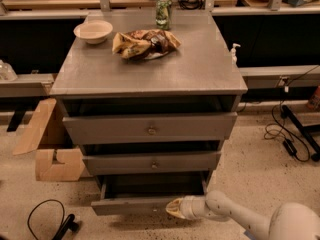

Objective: Close bottom drawer

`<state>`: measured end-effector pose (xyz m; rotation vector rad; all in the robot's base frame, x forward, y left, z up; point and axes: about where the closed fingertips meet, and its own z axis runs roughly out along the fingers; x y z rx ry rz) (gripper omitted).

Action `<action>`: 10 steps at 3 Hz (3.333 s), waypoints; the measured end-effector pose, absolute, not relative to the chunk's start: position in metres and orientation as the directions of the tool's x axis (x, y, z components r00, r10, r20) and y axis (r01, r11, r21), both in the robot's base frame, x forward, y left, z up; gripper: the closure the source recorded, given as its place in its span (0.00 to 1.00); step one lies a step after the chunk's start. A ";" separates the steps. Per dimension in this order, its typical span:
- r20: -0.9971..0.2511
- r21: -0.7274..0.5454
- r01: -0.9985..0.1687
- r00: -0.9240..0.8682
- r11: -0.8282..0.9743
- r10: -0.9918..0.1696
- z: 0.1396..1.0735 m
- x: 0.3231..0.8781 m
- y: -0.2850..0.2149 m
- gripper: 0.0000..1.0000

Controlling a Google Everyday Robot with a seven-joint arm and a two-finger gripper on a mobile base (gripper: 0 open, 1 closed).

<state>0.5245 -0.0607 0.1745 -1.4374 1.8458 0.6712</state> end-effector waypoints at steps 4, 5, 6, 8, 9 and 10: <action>-0.782 -0.008 -0.969 -0.147 0.246 -0.605 0.172 0.520 -0.054 0.32; -0.783 -0.006 -0.970 -0.147 0.243 -0.604 0.172 0.519 -0.052 0.09; -0.784 -0.004 -0.970 -0.147 0.242 -0.603 0.171 0.517 -0.051 0.00; -0.784 -0.004 -0.970 -0.147 0.242 -0.603 0.171 0.509 -0.051 0.16; -0.784 -0.004 -0.970 -0.147 0.242 -0.603 0.171 0.508 -0.051 0.40; -0.768 -0.007 -0.968 -0.156 0.251 -0.621 0.169 0.506 -0.054 0.63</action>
Offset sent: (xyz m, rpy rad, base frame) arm -0.0013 0.0000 0.0000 0.0001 0.0000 0.0000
